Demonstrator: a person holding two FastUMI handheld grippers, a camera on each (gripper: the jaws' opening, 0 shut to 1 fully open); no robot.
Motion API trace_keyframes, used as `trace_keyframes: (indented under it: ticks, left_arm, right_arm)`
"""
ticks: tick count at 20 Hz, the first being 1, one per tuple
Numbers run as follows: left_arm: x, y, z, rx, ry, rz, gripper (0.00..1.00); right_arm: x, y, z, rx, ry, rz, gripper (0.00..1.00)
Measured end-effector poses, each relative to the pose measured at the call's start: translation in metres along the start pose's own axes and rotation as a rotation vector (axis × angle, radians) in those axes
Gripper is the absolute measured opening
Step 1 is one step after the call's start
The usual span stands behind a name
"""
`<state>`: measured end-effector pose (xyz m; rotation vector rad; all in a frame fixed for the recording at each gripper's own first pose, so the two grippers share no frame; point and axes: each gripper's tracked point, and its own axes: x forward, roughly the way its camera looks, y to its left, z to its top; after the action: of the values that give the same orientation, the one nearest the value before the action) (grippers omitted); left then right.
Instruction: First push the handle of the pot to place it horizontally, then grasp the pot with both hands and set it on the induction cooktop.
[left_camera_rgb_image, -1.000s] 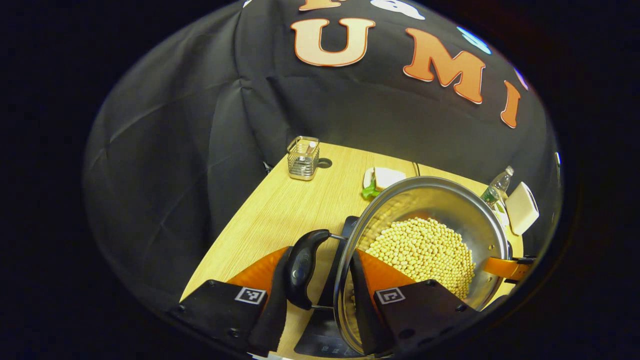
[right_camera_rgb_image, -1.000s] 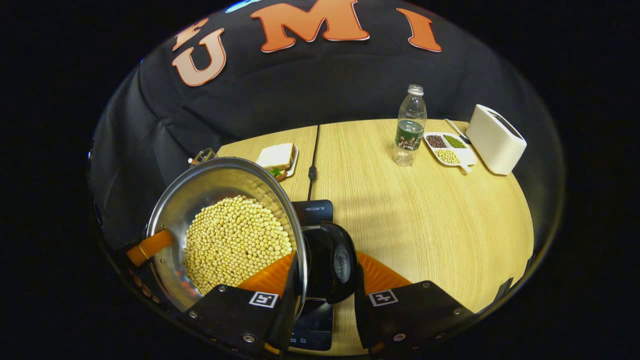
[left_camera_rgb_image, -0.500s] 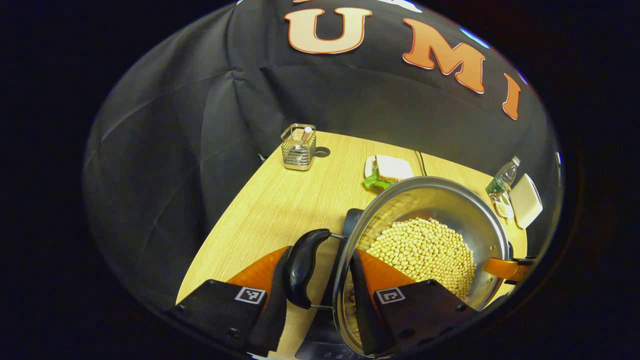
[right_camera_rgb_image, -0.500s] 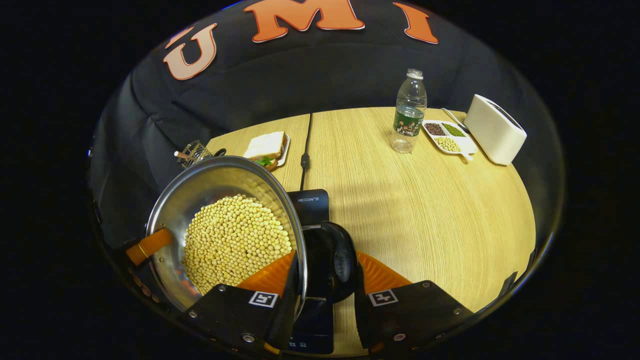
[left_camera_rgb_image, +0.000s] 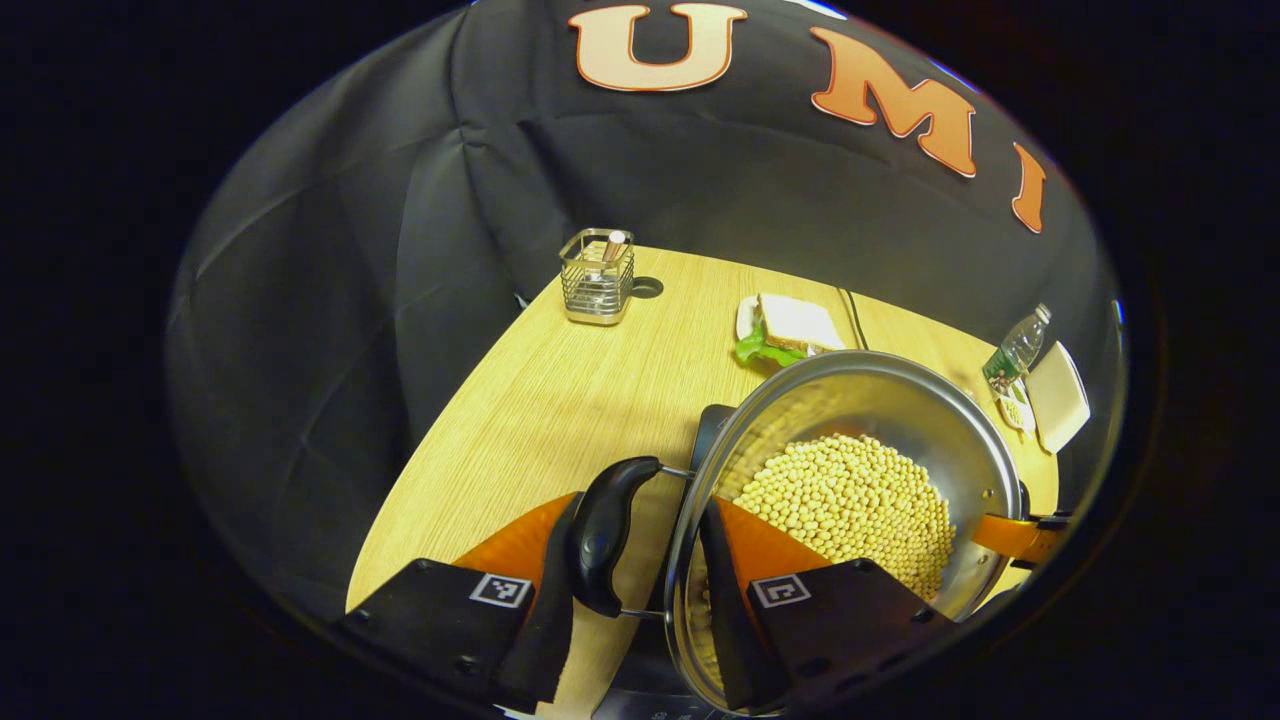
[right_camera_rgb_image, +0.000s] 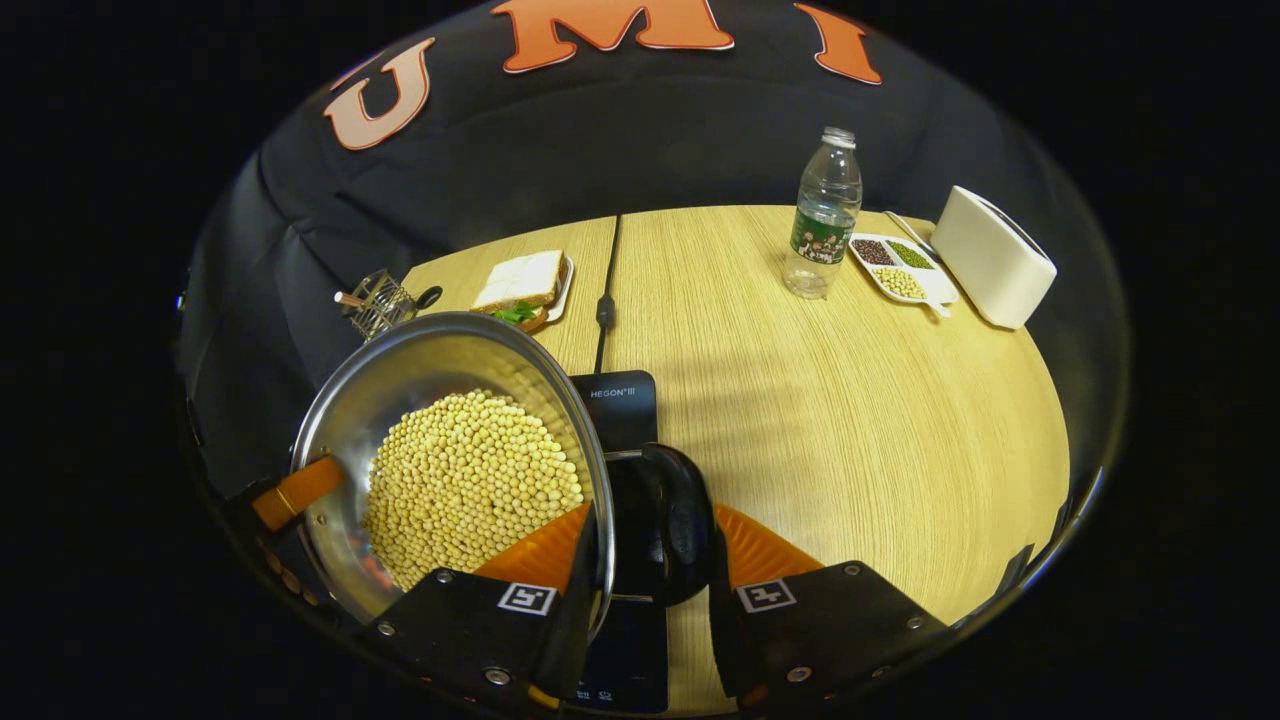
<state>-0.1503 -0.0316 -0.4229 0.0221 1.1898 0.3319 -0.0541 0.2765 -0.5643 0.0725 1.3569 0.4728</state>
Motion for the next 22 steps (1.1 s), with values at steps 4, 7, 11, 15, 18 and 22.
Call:
trace_keyframes:
  ticks: [4, 7, 11, 15, 18, 22]
  left_arm:
    - [0.001, 0.001, -0.002, -0.003, 0.014, -0.006, 0.66]
    - [0.002, 0.002, 0.000, 0.004, 0.025, -0.008, 0.66]
    - [0.001, 0.002, -0.001, -0.004, 0.028, -0.020, 0.66]
    - [0.002, 0.002, -0.007, 0.017, 0.022, -0.016, 0.68]
    - [-0.003, 0.001, -0.008, -0.007, 0.015, 0.006, 0.74]
    - [-0.013, 0.009, 0.010, 0.019, -0.064, 0.070, 0.82]
  right_arm:
    - [-0.003, -0.001, -0.001, 0.001, 0.006, -0.011, 0.51]
    - [-0.004, -0.001, 0.000, 0.006, 0.013, -0.017, 0.51]
    - [-0.002, -0.003, 0.000, -0.003, 0.006, -0.005, 0.51]
    - [-0.011, -0.004, 0.006, 0.027, -0.022, 0.015, 0.60]
    - [-0.021, -0.011, 0.020, 0.052, -0.093, 0.067, 0.66]
    - [-0.051, -0.040, 0.045, 0.093, -0.182, 0.120, 0.68]
